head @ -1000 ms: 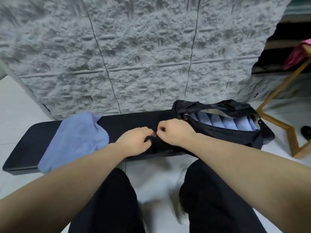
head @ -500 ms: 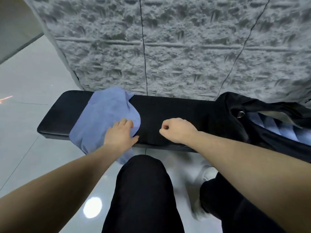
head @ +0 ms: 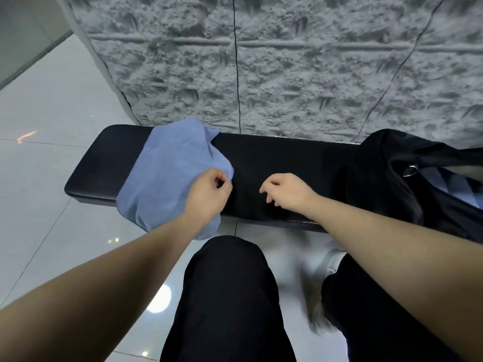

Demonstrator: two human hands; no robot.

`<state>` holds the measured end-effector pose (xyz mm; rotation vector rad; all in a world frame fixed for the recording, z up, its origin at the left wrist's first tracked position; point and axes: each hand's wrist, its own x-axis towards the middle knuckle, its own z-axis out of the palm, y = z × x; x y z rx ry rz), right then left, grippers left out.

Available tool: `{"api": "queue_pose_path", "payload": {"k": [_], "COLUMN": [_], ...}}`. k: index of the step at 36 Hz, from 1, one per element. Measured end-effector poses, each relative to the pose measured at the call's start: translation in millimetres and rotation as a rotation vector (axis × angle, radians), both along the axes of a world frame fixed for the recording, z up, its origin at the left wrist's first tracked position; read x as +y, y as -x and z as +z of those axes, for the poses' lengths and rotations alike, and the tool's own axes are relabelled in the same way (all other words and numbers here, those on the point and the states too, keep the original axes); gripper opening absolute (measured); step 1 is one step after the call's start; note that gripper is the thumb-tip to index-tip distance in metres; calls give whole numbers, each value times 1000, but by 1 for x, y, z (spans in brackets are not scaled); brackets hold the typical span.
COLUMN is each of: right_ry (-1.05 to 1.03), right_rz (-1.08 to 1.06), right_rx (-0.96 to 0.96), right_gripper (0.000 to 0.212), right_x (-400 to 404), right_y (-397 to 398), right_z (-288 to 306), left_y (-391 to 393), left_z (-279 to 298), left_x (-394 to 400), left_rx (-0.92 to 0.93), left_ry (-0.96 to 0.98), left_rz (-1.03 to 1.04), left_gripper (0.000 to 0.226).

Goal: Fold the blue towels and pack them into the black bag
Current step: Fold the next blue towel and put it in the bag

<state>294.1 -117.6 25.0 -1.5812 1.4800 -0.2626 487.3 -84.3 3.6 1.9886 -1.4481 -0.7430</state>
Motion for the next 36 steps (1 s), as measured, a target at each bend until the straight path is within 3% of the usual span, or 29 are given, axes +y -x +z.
{"api": "queue_pose_path", "payload": {"k": [6,9,19,28,32,36], "right_ry": [-241,-327,-449,-267,-286,-323], "right_rz": [-247,-264,-269,-387,-438,-509], "right_rx": [-248,-290,-487,-666,-751,-944], "right_gripper": [36,45,62,18,17,34], "right_x": [0,-2,-12,-31,-37,-42], "right_y": [14,25,15,-37,-42,-52], "right_z": [-3,-5,-5,8,15,32], "left_y": [28,38,51,44,32,13], "left_z": [2,4,12,18,15,11], "left_x": [-9,-14,-26,-12,-3,5], "left_rx": [85,142,162,224,147,-63], "left_ry": [164,185,156,298,411,448], "left_rz": [7,-20,-123,-105,-42,179], "left_gripper": [19,11,18,19,11,15]}}
